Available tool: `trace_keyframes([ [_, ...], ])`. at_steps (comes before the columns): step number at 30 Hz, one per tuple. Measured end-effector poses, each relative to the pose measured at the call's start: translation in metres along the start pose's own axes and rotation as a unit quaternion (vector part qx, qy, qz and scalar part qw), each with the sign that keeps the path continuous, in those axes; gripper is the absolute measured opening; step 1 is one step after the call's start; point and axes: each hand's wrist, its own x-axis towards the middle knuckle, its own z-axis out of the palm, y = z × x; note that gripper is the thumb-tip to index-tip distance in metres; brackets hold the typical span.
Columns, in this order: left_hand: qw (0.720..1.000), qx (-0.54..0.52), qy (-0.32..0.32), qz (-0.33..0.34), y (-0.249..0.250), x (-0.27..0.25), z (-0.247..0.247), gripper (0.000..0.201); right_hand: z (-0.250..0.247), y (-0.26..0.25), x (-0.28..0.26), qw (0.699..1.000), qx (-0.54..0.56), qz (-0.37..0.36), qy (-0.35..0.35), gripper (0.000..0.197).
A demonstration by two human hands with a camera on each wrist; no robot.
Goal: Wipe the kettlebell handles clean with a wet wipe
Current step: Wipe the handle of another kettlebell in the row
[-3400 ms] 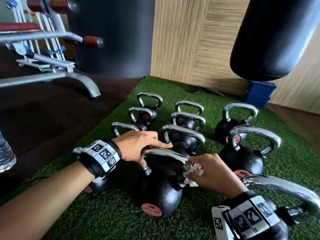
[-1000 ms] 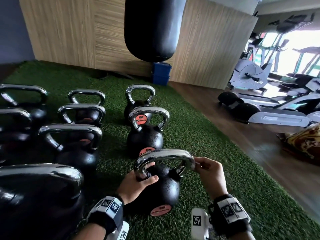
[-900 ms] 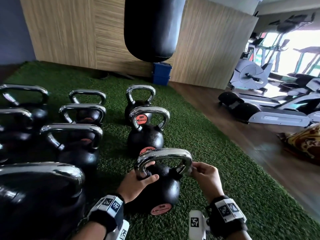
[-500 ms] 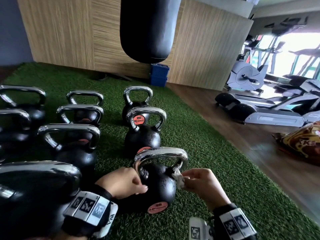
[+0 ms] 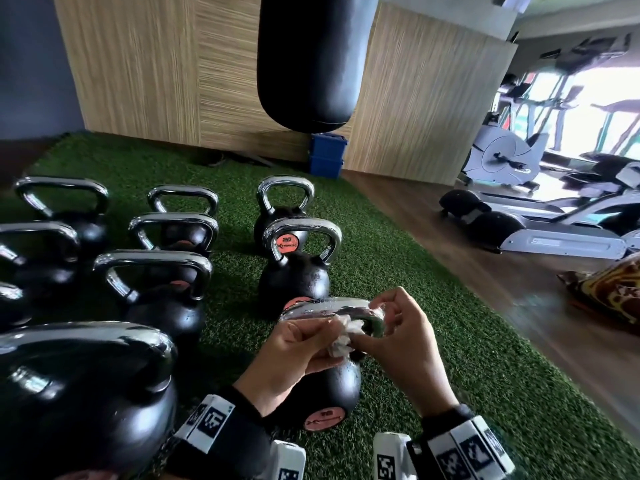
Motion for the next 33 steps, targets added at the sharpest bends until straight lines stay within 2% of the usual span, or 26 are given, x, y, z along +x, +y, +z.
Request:
trace_keyframes([
  [3, 0.997, 0.029, 0.015, 0.069, 0.009, 0.002, 0.005, 0.033, -0.004, 0.002, -0.001, 0.999, 0.024, -0.028, -0.037, 0.067],
  [5, 0.972, 0.142, 0.038, 0.184, 0.019, 0.003, 0.007, 0.022, -0.007, 0.007, -0.003, 0.995, 0.064, -0.023, -0.080, 0.083],
  [7, 0.906, 0.284, 0.087, 0.302, 0.029, 0.006, 0.006, 0.023, -0.005, 0.023, -0.004, 0.996, 0.085, 0.024, -0.023, 0.081],
  [9, 0.831, 0.396, 0.121, 0.371, 0.037, 0.013, 0.010, 0.028, 0.006, 0.041, 0.000, 0.984, 0.131, 0.118, 0.038, 0.078],
  [10, 0.804, 0.438, 0.122, 0.383, 0.038, 0.017, 0.013, 0.029, 0.014, 0.049, 0.002, 0.969, 0.175, 0.171, 0.033, 0.077],
  [12, 0.770, 0.505, 0.100, 0.377, 0.038, 0.025, 0.017, 0.030, 0.034, 0.064, 0.007, 0.938, 0.247, 0.242, -0.004, 0.065],
  [16, 0.733, 0.584, 0.083, 0.339, 0.032, 0.034, 0.022, 0.030, 0.066, 0.092, 0.010, 0.954, 0.154, 0.257, 0.023, 0.033],
  [18, 0.727, 0.590, 0.087, 0.340, 0.032, 0.031, 0.018, 0.028, 0.071, 0.101, 0.006, 0.960, 0.116, 0.253, 0.033, 0.028],
  [22, 0.740, 0.561, 0.147, 0.339, 0.034, 0.019, -0.002, 0.022, 0.069, 0.107, 0.006, 0.968, 0.090, 0.235, 0.019, 0.031],
  [25, 0.733, 0.569, 0.144, 0.345, 0.030, 0.016, -0.001, 0.024, 0.070, 0.109, 0.008, 0.970, 0.070, 0.232, 0.025, 0.031],
  [27, 0.754, 0.528, 0.153, 0.360, 0.023, 0.014, -0.003, 0.022, 0.070, 0.110, 0.006, 0.971, 0.069, 0.226, 0.026, 0.032],
  [30, 0.794, 0.435, 0.223, 0.362, 0.008, 0.002, -0.019, 0.020, 0.071, 0.112, 0.006, 0.972, 0.066, 0.226, 0.023, 0.032],
  [33, 0.795, 0.410, 0.264, 0.362, 0.001, -0.011, -0.029, 0.020, 0.071, 0.114, 0.007, 0.970, 0.065, 0.233, 0.019, 0.032],
])
